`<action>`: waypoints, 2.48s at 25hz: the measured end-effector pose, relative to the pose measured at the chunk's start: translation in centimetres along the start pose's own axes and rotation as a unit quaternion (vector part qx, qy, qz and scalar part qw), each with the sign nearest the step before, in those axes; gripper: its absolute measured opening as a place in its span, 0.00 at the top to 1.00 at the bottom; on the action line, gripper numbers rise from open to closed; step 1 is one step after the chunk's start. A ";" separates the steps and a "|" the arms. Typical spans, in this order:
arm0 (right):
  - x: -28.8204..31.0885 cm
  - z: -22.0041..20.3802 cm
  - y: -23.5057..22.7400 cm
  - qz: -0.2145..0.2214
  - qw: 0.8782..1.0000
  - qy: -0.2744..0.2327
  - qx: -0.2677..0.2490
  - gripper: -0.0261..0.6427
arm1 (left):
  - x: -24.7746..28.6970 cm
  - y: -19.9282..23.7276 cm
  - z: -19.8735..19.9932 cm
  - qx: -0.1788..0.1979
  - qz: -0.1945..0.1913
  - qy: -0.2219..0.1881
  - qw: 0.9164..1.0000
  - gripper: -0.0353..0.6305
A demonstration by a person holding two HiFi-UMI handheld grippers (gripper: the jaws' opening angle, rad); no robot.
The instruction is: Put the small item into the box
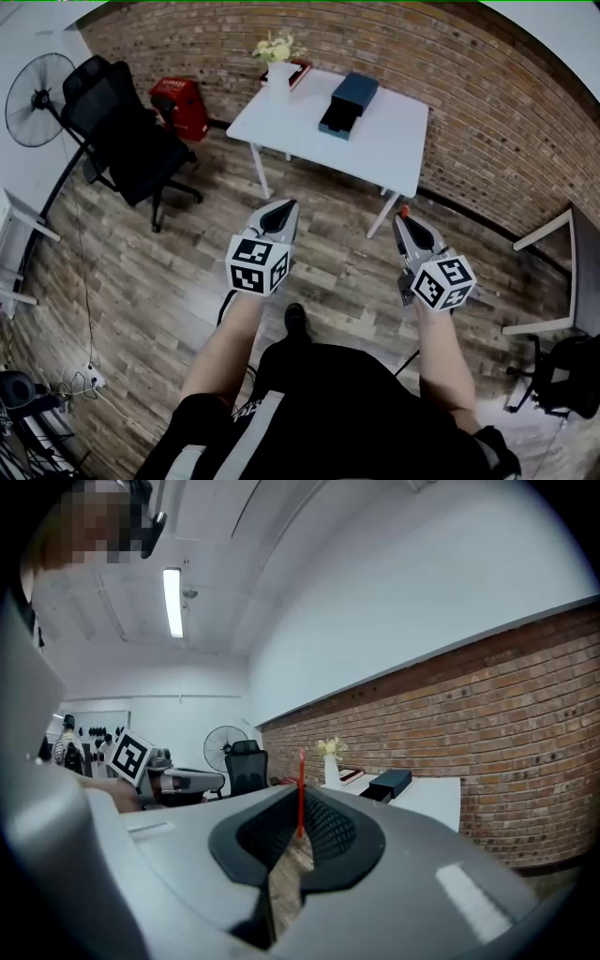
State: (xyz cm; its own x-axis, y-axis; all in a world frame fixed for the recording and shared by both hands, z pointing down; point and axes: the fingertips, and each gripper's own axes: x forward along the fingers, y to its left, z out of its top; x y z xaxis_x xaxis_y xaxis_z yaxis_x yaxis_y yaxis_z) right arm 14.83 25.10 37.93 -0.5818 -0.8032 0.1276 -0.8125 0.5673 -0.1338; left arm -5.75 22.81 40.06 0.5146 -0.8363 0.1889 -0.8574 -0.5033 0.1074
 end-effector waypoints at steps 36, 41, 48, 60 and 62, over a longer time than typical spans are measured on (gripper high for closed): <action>24.8 2.9 -10.8 -0.011 1.000 0.019 0.015 0.94 | 18.9 18.2 2.4 -0.026 -0.016 0.022 0.999 0.94; 28.7 3.5 -17.5 -0.010 0.999 0.020 0.032 0.94 | 25.8 18.8 3.3 -0.026 -0.014 0.038 0.999 0.94; 34.3 3.5 -24.1 0.019 0.998 0.030 0.054 0.94 | 33.6 19.7 4.9 -0.021 0.002 0.057 0.998 0.94; 40.4 3.6 -28.0 0.064 0.994 0.038 0.080 0.94 | 38.6 21.9 5.8 -0.020 0.035 0.081 0.996 0.94; 41.6 3.7 -27.6 0.066 0.994 0.040 0.077 0.94 | 39.0 22.9 5.9 -0.020 0.032 0.080 0.996 0.94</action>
State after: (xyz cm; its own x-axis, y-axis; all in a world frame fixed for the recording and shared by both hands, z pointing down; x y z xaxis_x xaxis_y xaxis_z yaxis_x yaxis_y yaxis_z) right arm 13.22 -24.65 43.27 -0.6895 -0.7025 0.1764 -0.7172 0.6281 -0.3019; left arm -5.27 -22.58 44.13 0.4542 -0.8197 0.3491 -0.8897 -0.4382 0.1286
